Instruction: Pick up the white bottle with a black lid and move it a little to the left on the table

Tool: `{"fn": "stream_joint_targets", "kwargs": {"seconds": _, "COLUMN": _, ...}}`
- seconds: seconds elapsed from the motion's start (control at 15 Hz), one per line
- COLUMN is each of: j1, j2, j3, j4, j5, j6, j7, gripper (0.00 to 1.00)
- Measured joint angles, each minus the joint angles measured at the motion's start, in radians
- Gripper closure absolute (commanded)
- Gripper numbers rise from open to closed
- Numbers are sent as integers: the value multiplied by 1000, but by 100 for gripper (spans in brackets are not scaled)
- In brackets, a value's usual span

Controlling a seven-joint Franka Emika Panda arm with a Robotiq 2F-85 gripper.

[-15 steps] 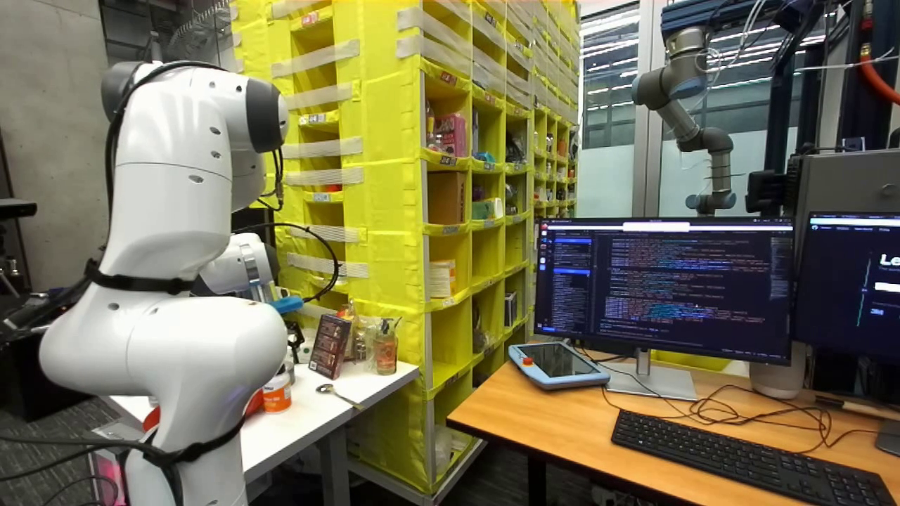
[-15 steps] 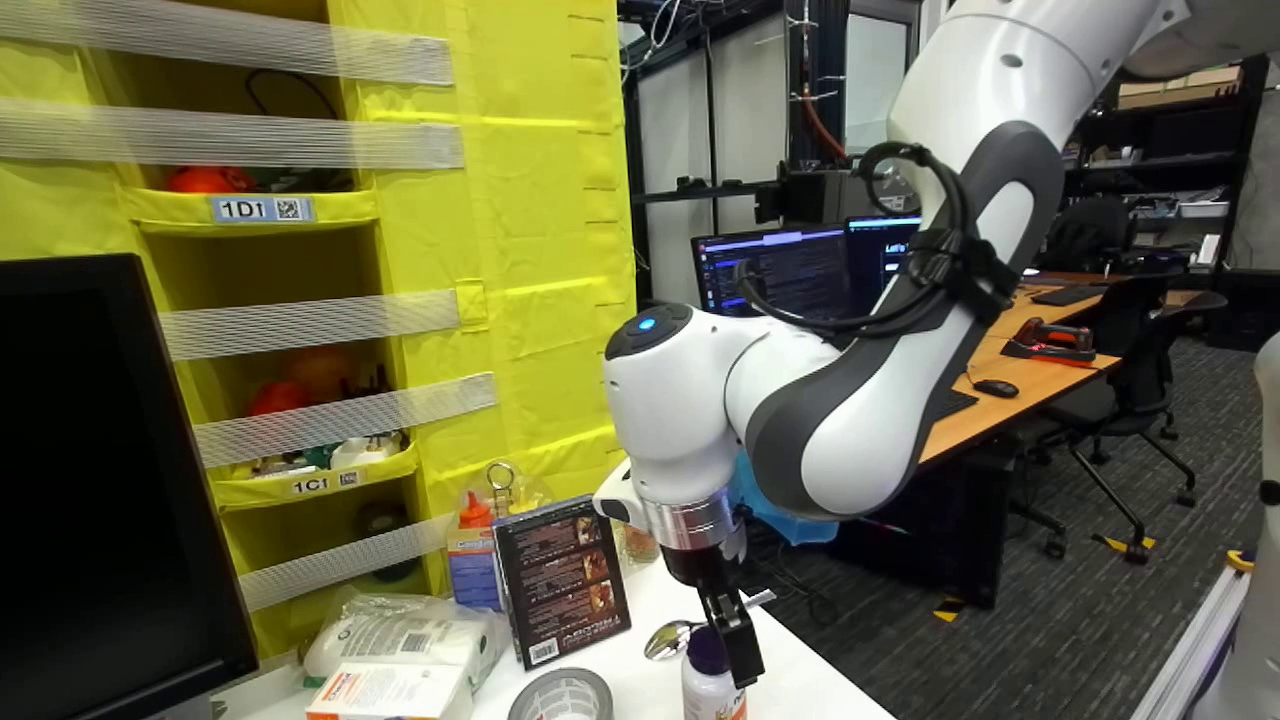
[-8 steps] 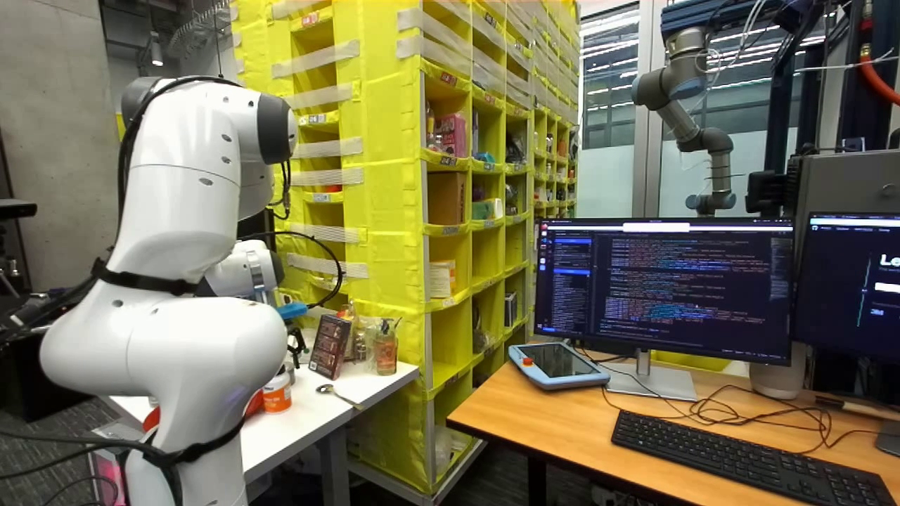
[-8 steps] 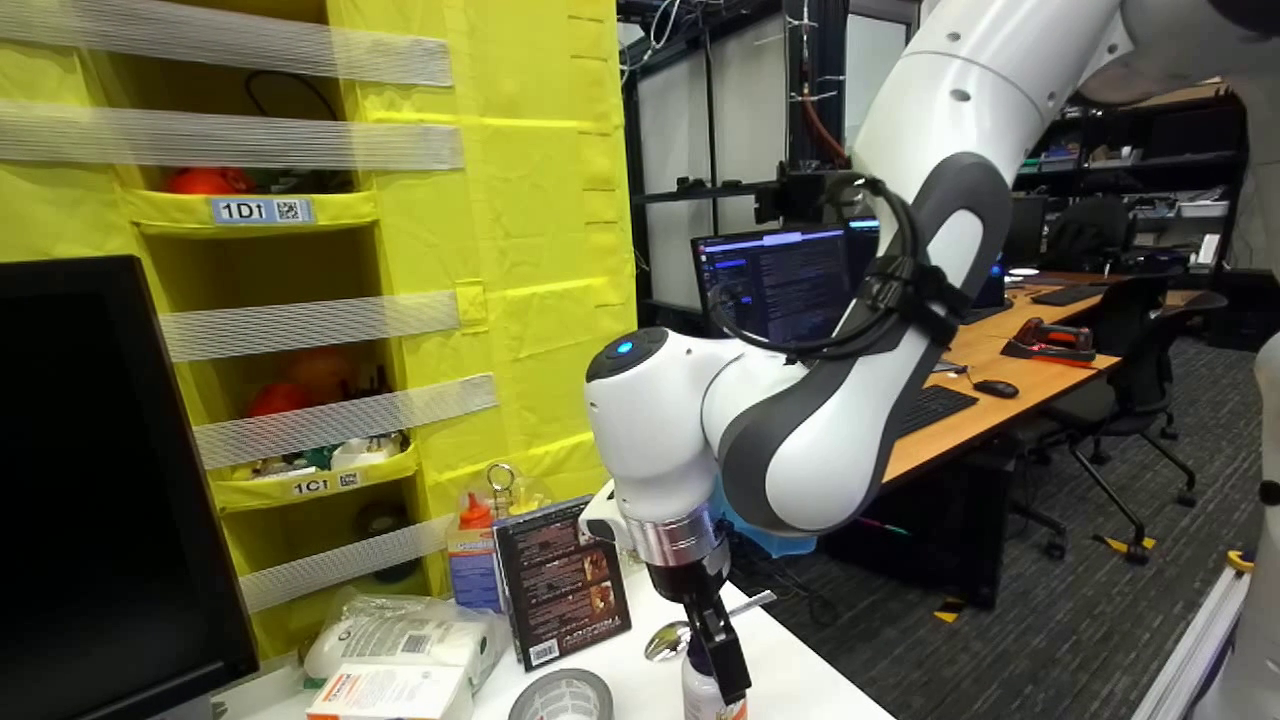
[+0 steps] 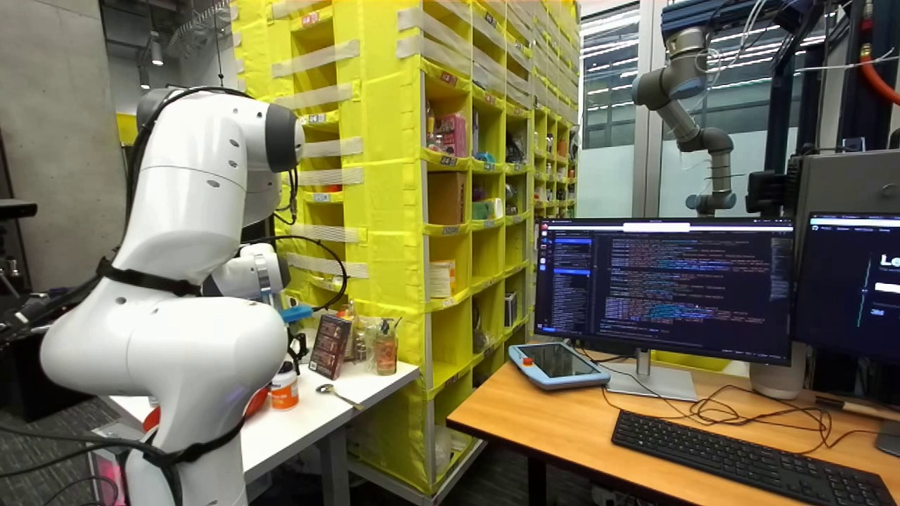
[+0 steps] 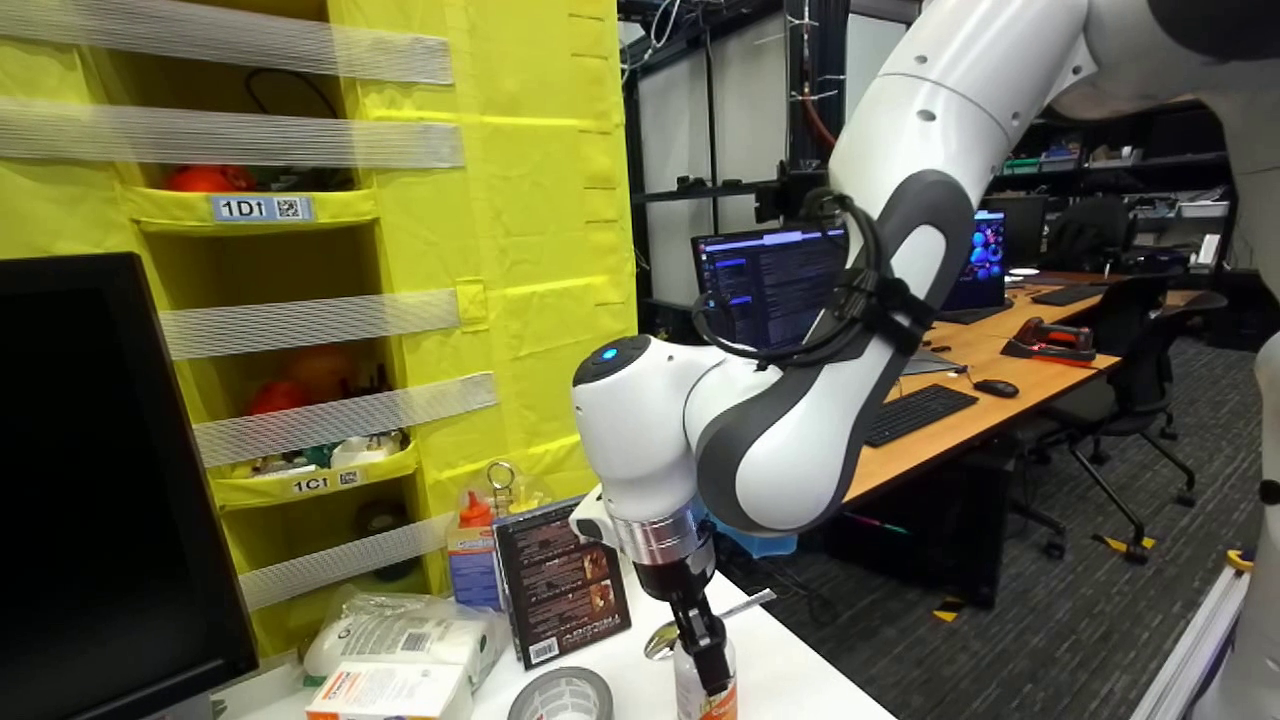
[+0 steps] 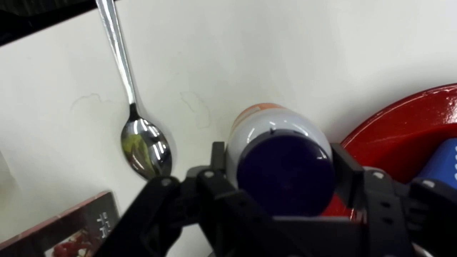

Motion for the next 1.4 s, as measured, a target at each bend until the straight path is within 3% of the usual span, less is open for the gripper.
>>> {"fn": "stream_joint_targets", "kwargs": {"seconds": 0.53, "j1": 16, "j2": -19, "j3": -13, "j4": 11, "j5": -19, "j6": -42, "j7": 85, "gripper": 56}}
{"fn": "stream_joint_targets", "kwargs": {"seconds": 1.4, "j1": 152, "j2": -78, "j3": 46, "j4": 90, "j5": -130, "j6": -358, "j7": 222, "gripper": 56}}
